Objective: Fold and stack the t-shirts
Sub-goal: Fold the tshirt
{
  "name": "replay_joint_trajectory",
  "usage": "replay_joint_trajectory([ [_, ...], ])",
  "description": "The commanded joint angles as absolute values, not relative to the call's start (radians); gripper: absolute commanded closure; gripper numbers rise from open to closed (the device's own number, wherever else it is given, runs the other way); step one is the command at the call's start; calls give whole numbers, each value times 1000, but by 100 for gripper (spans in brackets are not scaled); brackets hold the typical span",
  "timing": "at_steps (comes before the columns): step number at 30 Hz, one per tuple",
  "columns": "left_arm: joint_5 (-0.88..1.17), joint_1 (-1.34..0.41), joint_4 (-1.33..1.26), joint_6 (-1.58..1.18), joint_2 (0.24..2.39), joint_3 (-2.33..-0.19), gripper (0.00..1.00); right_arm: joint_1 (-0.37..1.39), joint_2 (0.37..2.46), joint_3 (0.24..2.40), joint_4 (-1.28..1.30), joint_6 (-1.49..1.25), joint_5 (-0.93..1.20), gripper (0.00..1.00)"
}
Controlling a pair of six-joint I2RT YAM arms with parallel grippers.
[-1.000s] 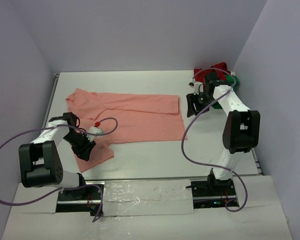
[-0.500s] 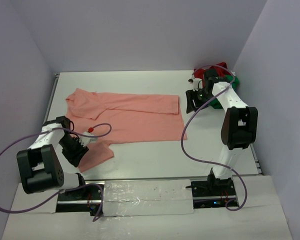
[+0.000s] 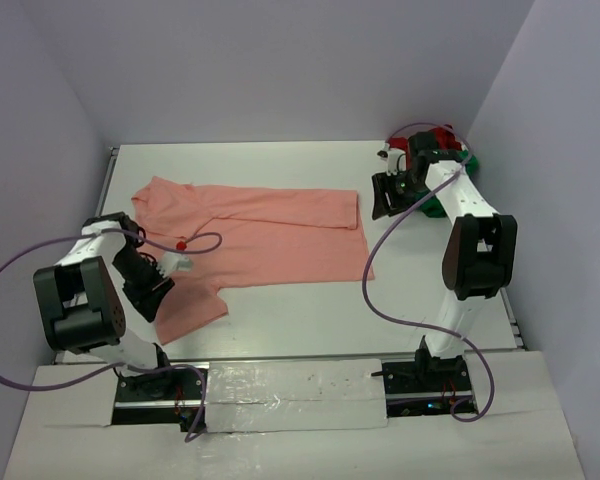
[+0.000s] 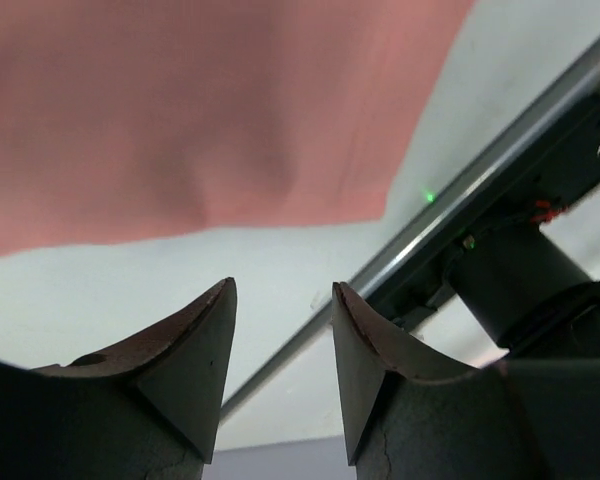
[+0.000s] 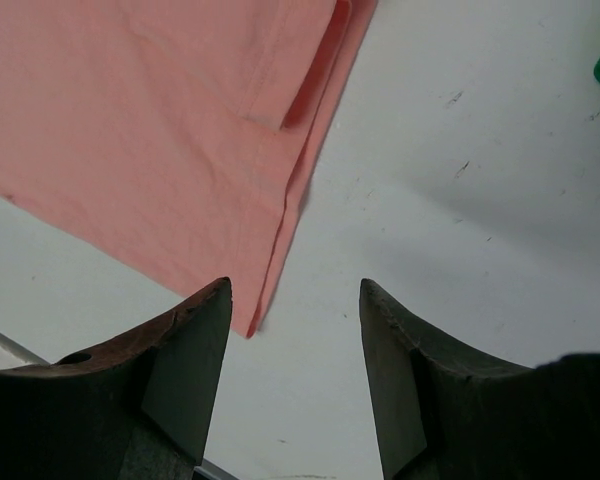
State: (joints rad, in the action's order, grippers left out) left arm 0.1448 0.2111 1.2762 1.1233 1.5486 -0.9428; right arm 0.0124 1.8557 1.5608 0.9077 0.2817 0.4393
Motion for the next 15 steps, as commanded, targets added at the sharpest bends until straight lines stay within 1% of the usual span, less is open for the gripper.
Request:
replay_joint_trajectory([
  [1,296,222,1284,1083,1560,-1041,48,8,1803,1487,829,259,472,39],
  [3,378,233,1242,1060,1539,-1063,47,8,1776,1459,785,247,498,39],
  [4,396,245,1224,1045,1526,-1078,46,8,1773,1444,781,236,503,40],
  [5,408,255,1151,978,1516,-1083,46,6,1779,1440,788,235,509,41],
  [7,455,281,1126,959,1480,-1106,46,8,1789,1434,805,236,519,41],
  [8,460,287,1094,889,1465,-1109,46,6,1795,1433,825,235,508,41],
  [9,462,291,1035,862,1429,-1111,45,6,1795,1427,836,233,497,41],
  [11,469,302,1006,818,1387,-1114,45,8,1784,1411,877,248,462,41],
  [12,445,304,894,763,1331,-1105,45,8,1761,1399,890,253,445,41],
  [13,398,308,846,711,1304,-1082,44,8,1747,1370,899,256,414,40],
  [15,393,313,807,669,1250,-1077,44,8,1727,1338,959,271,393,39],
])
